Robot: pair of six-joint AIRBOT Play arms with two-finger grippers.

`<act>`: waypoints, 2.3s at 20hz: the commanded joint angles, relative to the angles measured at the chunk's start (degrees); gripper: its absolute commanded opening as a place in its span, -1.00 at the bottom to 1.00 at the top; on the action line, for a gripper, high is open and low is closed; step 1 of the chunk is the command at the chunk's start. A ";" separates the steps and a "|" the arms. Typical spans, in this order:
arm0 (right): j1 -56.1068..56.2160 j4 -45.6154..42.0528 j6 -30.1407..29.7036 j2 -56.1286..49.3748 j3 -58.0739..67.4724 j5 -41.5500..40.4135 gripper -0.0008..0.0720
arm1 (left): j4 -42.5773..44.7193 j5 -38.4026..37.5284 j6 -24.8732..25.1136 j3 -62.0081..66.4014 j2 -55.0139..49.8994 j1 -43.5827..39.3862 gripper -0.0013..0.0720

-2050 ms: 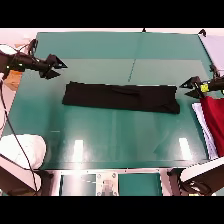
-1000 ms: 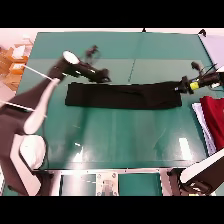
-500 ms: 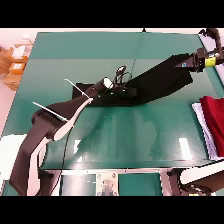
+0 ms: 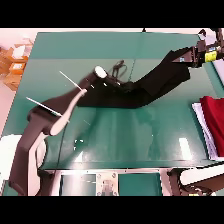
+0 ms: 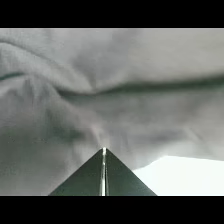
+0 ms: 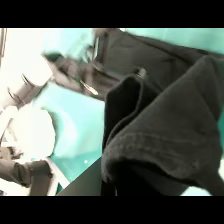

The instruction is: Fold the shirts.

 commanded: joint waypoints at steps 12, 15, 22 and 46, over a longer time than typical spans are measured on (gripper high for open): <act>44.68 -0.02 6.08 -13.79 -0.07 -47.93 -0.94 | 31.39 -38.36 -4.17 4.98 14.32 29.70 -0.89; 53.53 0.13 6.08 -22.99 -0.04 -62.12 0.42 | 31.69 -38.56 -2.64 4.98 14.34 30.18 -0.89; 34.62 -2.25 6.19 -18.99 0.00 -36.87 0.21 | 31.65 -39.63 -0.11 4.98 14.34 30.18 -0.89; 16.35 -1.68 10.43 -5.33 -1.75 -31.28 -0.94 | 31.63 -39.63 0.33 4.98 14.32 30.16 -0.89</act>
